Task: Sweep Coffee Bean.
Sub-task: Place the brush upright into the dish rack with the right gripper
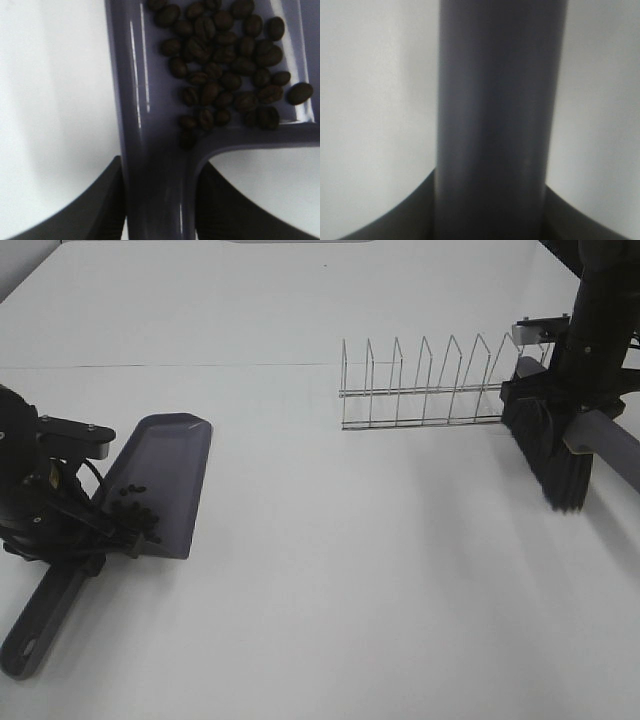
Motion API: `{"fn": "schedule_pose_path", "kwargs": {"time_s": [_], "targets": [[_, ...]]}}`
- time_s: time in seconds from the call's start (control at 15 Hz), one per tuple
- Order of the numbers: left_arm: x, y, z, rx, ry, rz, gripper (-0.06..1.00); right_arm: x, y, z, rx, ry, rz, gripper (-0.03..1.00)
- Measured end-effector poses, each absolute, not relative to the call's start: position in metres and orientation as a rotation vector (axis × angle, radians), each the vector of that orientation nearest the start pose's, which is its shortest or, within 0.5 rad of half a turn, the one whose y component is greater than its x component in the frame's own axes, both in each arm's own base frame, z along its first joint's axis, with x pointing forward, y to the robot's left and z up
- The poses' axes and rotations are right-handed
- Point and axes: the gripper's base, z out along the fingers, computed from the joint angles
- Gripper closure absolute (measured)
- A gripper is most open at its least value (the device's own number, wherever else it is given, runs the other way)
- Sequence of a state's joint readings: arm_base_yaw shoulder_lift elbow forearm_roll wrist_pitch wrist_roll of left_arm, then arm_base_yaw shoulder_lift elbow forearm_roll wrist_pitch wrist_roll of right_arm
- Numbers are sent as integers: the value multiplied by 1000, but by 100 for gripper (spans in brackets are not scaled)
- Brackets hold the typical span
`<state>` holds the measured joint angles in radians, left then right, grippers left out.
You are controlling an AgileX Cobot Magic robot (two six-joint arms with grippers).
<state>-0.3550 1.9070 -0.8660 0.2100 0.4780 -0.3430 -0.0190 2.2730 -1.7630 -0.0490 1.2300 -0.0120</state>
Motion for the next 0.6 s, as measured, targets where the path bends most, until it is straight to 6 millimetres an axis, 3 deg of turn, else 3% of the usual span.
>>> {"fn": "schedule_pose_path", "kwargs": {"time_s": [0.33,0.6], "targets": [[290,-98,95,285,2961,84,62,480,-14,146,-17,3106,-81,69],[289,-98,95,285,2966,87,62,498,-19,141,4,3056,-69,69]]}}
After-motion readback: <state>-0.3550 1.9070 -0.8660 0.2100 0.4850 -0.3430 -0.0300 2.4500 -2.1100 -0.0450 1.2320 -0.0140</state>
